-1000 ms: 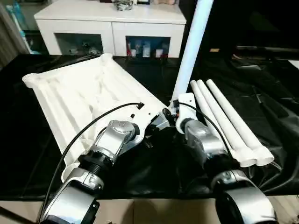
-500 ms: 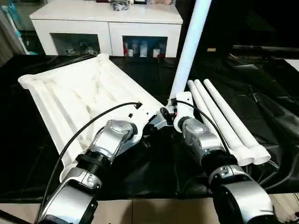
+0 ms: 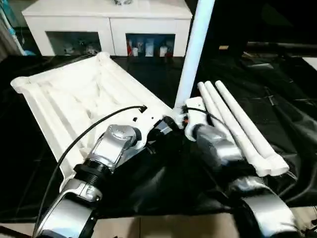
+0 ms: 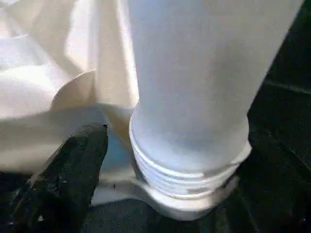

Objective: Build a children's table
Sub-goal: Rotate leg to tighten

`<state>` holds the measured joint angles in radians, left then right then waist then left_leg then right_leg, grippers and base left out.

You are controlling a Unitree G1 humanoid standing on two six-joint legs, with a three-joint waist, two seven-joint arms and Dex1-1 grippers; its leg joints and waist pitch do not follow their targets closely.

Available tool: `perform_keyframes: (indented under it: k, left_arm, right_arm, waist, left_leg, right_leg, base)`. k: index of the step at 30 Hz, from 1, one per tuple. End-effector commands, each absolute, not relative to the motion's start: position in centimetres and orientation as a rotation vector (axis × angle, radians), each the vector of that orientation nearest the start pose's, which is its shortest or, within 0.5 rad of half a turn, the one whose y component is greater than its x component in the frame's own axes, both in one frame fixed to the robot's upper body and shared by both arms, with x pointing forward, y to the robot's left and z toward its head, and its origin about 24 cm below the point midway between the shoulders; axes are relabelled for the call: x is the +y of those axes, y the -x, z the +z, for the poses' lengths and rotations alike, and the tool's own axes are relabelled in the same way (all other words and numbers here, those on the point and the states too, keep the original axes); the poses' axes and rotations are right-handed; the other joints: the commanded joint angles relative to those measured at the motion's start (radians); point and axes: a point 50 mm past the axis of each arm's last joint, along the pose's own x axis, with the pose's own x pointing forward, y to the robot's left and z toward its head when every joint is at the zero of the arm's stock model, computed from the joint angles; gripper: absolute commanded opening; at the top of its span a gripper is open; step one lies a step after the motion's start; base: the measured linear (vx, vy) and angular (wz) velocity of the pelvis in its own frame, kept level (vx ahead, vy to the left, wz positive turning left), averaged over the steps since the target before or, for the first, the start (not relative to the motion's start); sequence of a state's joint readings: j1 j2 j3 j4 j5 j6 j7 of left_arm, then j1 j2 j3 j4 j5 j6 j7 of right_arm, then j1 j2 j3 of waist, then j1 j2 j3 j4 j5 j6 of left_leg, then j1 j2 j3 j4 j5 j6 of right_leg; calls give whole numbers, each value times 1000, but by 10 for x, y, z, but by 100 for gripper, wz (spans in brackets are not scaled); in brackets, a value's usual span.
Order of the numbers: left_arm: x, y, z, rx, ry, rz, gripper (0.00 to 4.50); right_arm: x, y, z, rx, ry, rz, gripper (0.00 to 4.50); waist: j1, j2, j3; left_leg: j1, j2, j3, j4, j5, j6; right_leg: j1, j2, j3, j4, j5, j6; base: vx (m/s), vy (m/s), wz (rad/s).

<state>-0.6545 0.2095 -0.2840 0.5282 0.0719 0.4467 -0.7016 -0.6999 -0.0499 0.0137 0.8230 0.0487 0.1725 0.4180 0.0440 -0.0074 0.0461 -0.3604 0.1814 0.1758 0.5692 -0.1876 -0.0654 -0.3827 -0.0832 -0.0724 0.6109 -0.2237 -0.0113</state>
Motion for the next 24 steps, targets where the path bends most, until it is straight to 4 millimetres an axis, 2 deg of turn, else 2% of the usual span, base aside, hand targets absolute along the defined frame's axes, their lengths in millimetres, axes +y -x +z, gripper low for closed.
perform_keyframes:
  k: [1, 4, 6, 8, 10, 11, 12, 13, 16, 24]
  left_arm:
    - [103, -328, 36, 574, -400, -911, 0]
    - [110, -322, 37, 561, -414, -983, 0]
    - [112, -317, 39, 538, -420, -1051, 0]
    - [115, -313, 41, 528, -422, -1086, 0]
    - [118, -304, 48, 471, -416, -1213, 0]
    - [118, -301, 49, 455, -417, -1251, 0]
    - [120, -296, 52, 446, -414, -1308, 0]
    - [122, -294, 52, 451, -412, -1328, 0]
    - [126, -287, 54, 447, -395, -1390, 0]
    - [130, -283, 55, 449, -390, -1424, 0]
  right_arm:
    - [-89, -351, 49, 330, 50, 679, 438]
    - [-105, -342, 54, 321, 135, 779, 438]
    - [-115, -336, 55, 324, 181, 837, 438]
    - [-123, -332, 58, 319, 199, 874, 438]
    - [-133, -321, 65, 296, 246, 996, 438]
    - [-135, -318, 66, 291, 256, 1029, 438]
    - [-138, -312, 69, 289, 266, 1086, 438]
    - [-138, -310, 70, 296, 260, 1108, 438]
    - [-139, -302, 71, 308, 275, 1181, 438]
    - [-135, -299, 67, 321, 291, 1243, 438]
  waist:
    - [6, -3, -54]
    - [8, -4, -53]
    - [12, -5, -52]
    - [12, -5, -48]
    - [14, -4, -45]
    - [18, -5, -45]
    - [15, -5, -45]
    - [20, -1, -44]
    - [22, 0, -43]
    - [24, -4, -41]
  left_leg:
    - [-2, 49, -15, -55, -32, 120]
    - [-3, 51, -14, -52, -27, 147]
    - [-1, 54, -14, -52, -35, 151]
    - [1, 55, -12, -55, -71, 134]
    - [0, 57, -13, -58, -99, 119]
    - [1, 59, -13, -57, -105, 118]
    - [1, 60, -12, -58, -98, 118]
    - [4, 57, -10, -55, -92, 123]
    - [4, 57, -9, -54, -75, 134]
    - [3, 55, -8, -54, -85, 110]
  right_leg:
    - [52, -69, 51, -52, 150, -268]
    - [52, -70, 51, -52, 151, -270]
    - [50, -70, 52, -52, 139, -268]
    - [46, -70, 53, -57, 77, -274]
    - [47, -71, 53, -59, 38, -267]
    - [49, -72, 56, -59, 36, -254]
    - [48, -71, 57, -56, 46, -260]
    - [45, -67, 56, -56, 56, -261]
    - [41, -65, 55, -52, 70, -274]
    - [41, -66, 57, -52, 39, -272]
  base:
    - [0, 0, 0]
    - [0, 0, 0]
    - [0, 0, 0]
    - [0, 0, 0]
    - [0, 0, 0]
    - [0, 0, 0]
    - [0, 0, 0]
    - [0, 0, 0]
    - [0, 0, 0]
    - [0, 0, 0]
